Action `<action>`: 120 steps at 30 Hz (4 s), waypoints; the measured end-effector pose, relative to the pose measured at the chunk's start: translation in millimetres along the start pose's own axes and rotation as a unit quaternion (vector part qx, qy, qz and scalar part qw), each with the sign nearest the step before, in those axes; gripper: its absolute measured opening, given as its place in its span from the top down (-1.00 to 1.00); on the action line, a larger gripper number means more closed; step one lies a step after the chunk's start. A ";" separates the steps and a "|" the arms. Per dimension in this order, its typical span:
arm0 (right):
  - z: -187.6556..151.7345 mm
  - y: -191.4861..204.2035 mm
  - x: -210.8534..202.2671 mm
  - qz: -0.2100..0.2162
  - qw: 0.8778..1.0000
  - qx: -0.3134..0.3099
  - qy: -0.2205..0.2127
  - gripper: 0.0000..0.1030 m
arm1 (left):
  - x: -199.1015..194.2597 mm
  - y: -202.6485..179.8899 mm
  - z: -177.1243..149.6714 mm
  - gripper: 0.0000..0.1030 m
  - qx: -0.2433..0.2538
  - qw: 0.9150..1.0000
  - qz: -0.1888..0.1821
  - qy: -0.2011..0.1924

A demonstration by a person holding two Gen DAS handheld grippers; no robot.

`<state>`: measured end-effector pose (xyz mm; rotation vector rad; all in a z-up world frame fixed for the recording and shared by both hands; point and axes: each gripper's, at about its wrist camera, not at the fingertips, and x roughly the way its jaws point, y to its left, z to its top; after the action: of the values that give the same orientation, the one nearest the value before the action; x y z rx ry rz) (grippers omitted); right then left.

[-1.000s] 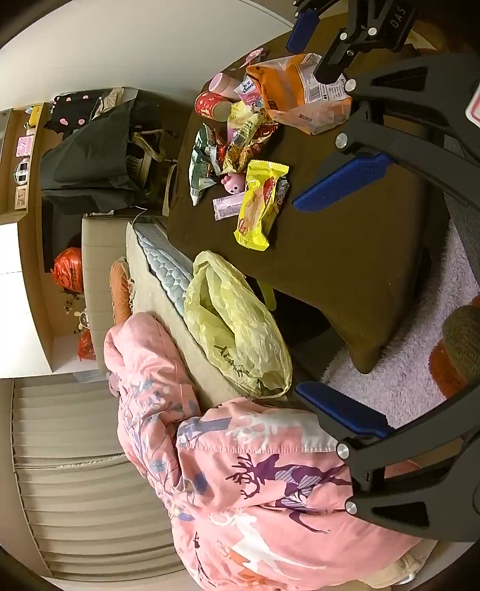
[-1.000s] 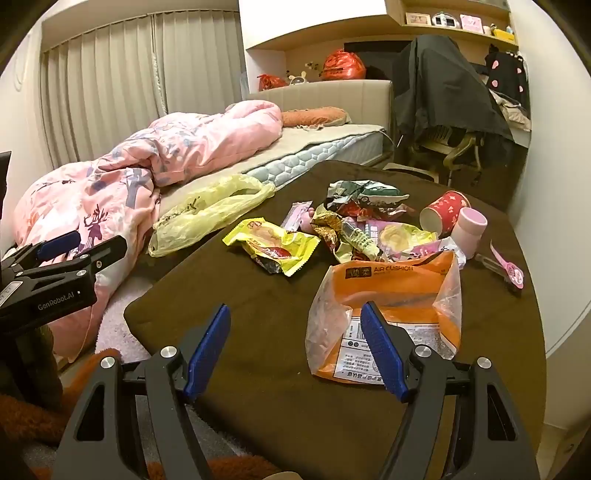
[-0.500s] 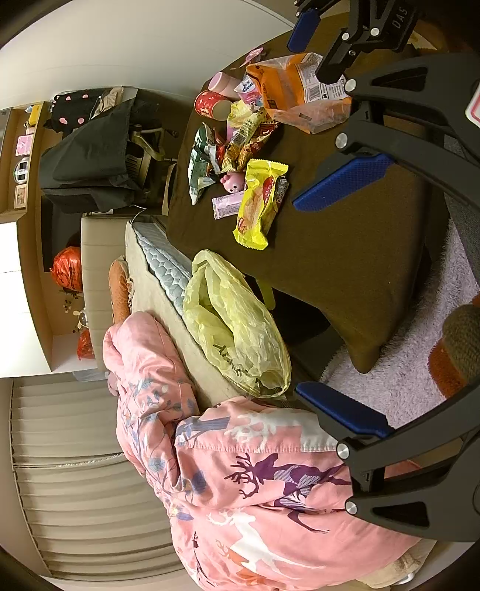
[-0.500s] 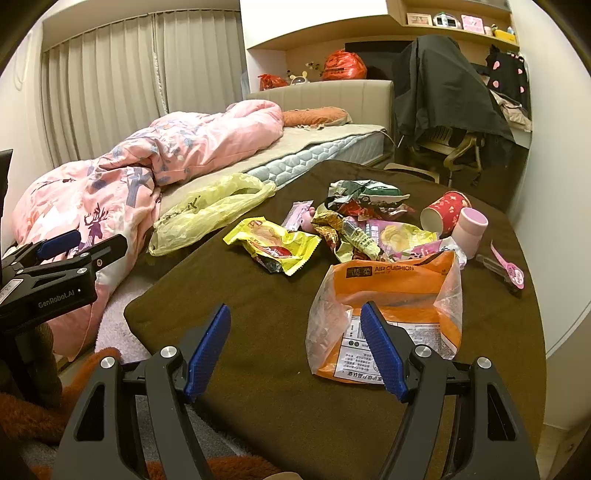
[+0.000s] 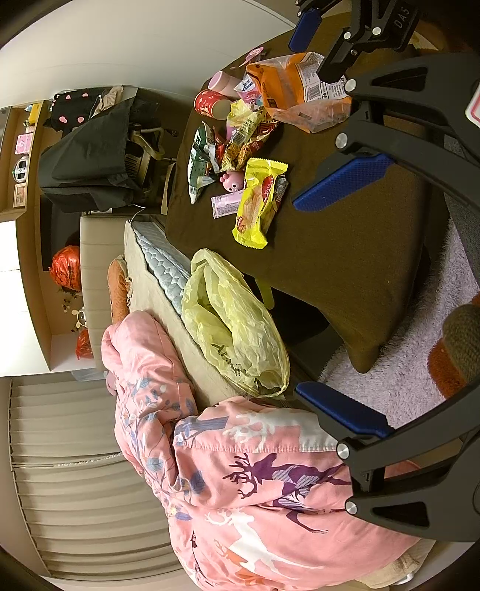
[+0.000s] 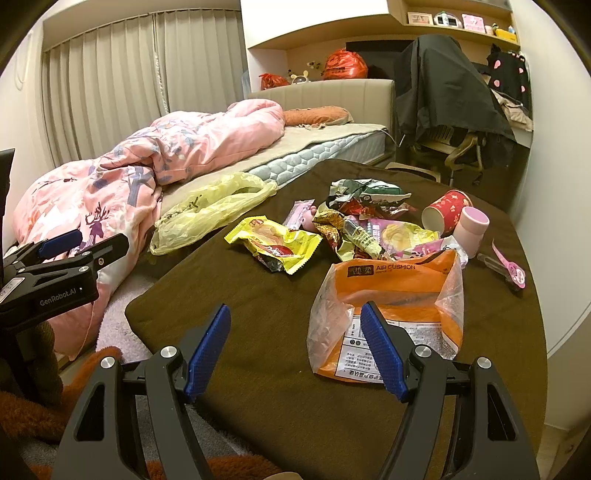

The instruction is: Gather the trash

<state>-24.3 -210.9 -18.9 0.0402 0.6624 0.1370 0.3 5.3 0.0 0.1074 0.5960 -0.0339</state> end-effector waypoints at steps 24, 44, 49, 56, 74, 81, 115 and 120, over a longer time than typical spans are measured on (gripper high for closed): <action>-0.3 -0.5 0.3 0.001 1.000 0.000 0.001 -0.33 | 0.2 0.2 0.2 -0.73 0.000 1.000 -0.001 0.001; 0.1 -0.5 0.6 0.001 1.000 0.001 0.001 -0.33 | 0.1 0.6 0.3 -0.73 -0.001 1.000 -0.001 0.000; 0.5 -1.7 0.7 0.001 1.000 0.001 0.002 -0.33 | 0.2 0.4 0.3 -0.73 -0.001 1.000 -0.001 0.001; 1.1 -5.4 2.8 -0.028 1.000 -0.010 -0.007 -0.33 | 17.3 -3.2 10.9 -0.73 0.006 0.999 -0.040 0.006; 15.0 -84.9 46.0 -0.099 0.995 -0.004 0.020 -0.33 | 143.5 -44.9 41.5 -0.80 0.006 0.979 -0.197 0.045; 24.4 -141.0 49.6 -0.161 0.987 0.015 0.005 -0.33 | 162.8 -70.1 63.0 -0.80 0.030 0.970 -0.232 0.063; 153.3 -223.1 232.4 -0.131 0.984 0.045 0.109 -0.24 | 216.7 -47.4 61.1 -0.49 -0.010 0.965 -0.232 0.121; 157.2 -204.5 214.5 -0.135 0.987 0.014 0.088 -0.05 | 215.5 -36.5 58.7 -0.49 -0.020 0.965 -0.231 0.123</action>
<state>263.1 -382.5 -42.5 -0.0353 0.8391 -0.1307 209.0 -37.7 -76.1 -0.0705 0.8597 -0.4674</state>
